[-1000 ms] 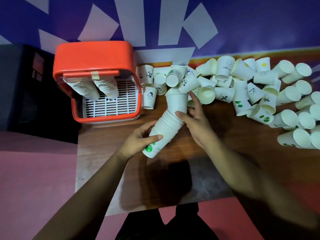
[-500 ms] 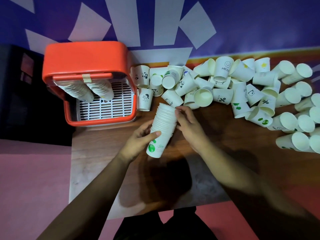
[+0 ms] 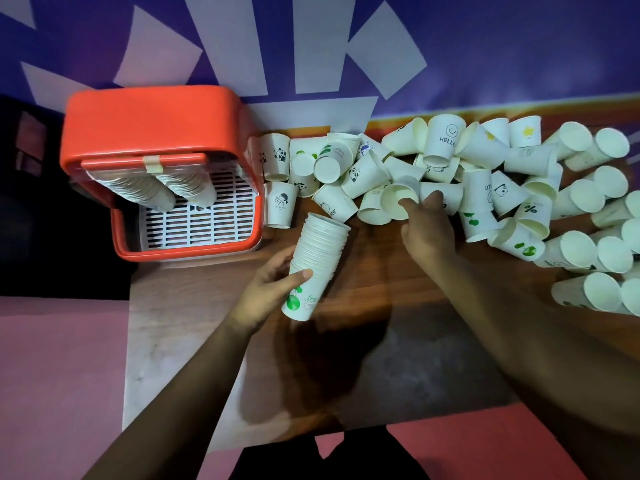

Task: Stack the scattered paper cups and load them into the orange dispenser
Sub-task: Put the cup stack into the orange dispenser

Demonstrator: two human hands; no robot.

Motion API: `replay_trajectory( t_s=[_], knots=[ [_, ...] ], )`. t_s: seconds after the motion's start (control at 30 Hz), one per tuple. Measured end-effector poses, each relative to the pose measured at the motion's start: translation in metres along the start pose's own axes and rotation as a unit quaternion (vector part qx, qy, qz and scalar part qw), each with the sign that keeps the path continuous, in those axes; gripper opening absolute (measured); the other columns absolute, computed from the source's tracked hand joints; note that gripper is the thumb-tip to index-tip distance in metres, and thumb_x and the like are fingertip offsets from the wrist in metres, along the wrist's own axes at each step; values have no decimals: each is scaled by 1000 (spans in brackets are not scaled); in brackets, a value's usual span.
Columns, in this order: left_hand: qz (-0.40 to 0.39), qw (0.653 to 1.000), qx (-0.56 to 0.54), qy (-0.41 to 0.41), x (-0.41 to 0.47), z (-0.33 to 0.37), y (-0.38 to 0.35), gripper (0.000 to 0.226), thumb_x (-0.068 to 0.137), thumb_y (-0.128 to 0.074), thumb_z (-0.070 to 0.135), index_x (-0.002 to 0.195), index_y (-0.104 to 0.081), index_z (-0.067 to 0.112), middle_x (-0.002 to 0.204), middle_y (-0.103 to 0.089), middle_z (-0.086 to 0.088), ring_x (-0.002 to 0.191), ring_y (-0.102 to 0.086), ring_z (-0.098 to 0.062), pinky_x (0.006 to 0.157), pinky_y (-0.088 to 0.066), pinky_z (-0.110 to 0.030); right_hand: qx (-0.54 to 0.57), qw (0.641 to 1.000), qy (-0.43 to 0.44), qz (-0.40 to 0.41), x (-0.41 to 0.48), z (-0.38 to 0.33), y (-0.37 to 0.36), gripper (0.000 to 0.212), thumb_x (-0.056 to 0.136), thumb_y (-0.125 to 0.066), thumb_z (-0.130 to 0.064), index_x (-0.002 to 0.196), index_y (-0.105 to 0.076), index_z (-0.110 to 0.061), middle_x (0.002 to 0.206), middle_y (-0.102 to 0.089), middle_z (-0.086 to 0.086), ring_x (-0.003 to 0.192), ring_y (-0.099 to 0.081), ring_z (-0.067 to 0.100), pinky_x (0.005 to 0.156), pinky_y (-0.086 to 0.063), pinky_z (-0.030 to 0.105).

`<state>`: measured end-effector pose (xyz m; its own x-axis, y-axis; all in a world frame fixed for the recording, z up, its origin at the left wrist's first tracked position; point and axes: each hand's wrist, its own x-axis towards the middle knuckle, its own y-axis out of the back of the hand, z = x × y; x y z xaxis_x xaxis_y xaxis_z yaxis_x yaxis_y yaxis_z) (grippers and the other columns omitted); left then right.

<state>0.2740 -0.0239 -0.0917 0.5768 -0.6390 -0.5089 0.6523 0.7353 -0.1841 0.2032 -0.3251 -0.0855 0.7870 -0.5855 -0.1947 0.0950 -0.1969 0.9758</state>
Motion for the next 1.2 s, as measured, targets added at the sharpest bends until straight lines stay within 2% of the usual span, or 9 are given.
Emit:
replay_trajectory(
  t_s=[0.13,0.27,0.37,0.47,0.57,0.7,0.9,1.07,1.2],
  knots=[
    [-2,1000,-4,0,3,-3,-4,68,79,-76,32,142,-54,21,133,-67,-5,123,-64,-26,106,-50,-48,-2,999,22,24,9,4,-2,31,89,-56,-2,121,-57,-4,118,-46,18,97,-56,37,72,-52,41],
    [0,1000,-7,1,4,-4,-5,61,84,-73,22,142,-54,20,131,-68,-5,121,-65,-26,102,-53,-43,56,995,59,57,0,9,1,23,95,-59,-20,109,-64,-3,110,-54,16,97,-57,35,70,-49,40],
    [5,1000,3,2,3,-3,-5,63,82,-75,25,141,-55,21,131,-68,-3,121,-65,-24,103,-53,-45,187,974,45,117,-15,10,14,25,93,-64,-30,103,-71,-9,110,-51,10,97,-57,24,80,-44,24],
    [0,1000,20,1,3,-1,-6,63,80,-77,24,139,-57,22,128,-70,-3,119,-66,-23,104,-52,-49,348,931,-8,110,-32,0,41,25,96,-60,-31,101,-72,-10,126,-42,-2,103,-48,-9,87,-30,0],
    [-7,999,40,-3,0,2,-8,73,71,-82,36,139,-57,25,126,-71,-2,118,-67,-22,104,-52,-50,436,898,-41,45,-49,-14,59,30,98,-55,-35,115,-69,-14,135,-50,-9,120,-48,-4,98,-35,15],
    [-18,999,48,-12,-7,7,-7,74,71,-82,37,140,-56,25,129,-69,-1,121,-65,-22,105,-50,-51,518,853,-26,-53,-65,-29,67,21,96,-59,-34,115,-67,-28,125,-63,-12,114,-57,-1,102,-44,26],
    [-22,999,33,-23,-32,-2,5,77,68,-90,41,137,-59,26,133,-67,-3,125,-62,-25,108,-48,-51,518,853,-30,-53,-74,-57,64,36,94,-62,-34,127,-63,-20,131,-58,-12,120,-53,1,107,-41,27],
    [-36,999,6,-37,-52,-11,15,71,77,-80,21,143,-54,17,138,-64,-8,130,-59,-30,109,-47,-49,501,860,39,-94,-91,-90,52,31,94,-63,-29,122,-67,-15,128,-61,-8,119,-54,1,110,-41,32],
    [-3,998,-22,-55,-63,-9,30,70,80,-78,19,145,-52,17,138,-63,-12,129,-59,-33,106,-49,-48,456,866,104,-176,-111,-129,42,42,101,-43,-46,134,-58,-27,147,-47,-14,134,-40,-1,116,-32,32]
  ],
)
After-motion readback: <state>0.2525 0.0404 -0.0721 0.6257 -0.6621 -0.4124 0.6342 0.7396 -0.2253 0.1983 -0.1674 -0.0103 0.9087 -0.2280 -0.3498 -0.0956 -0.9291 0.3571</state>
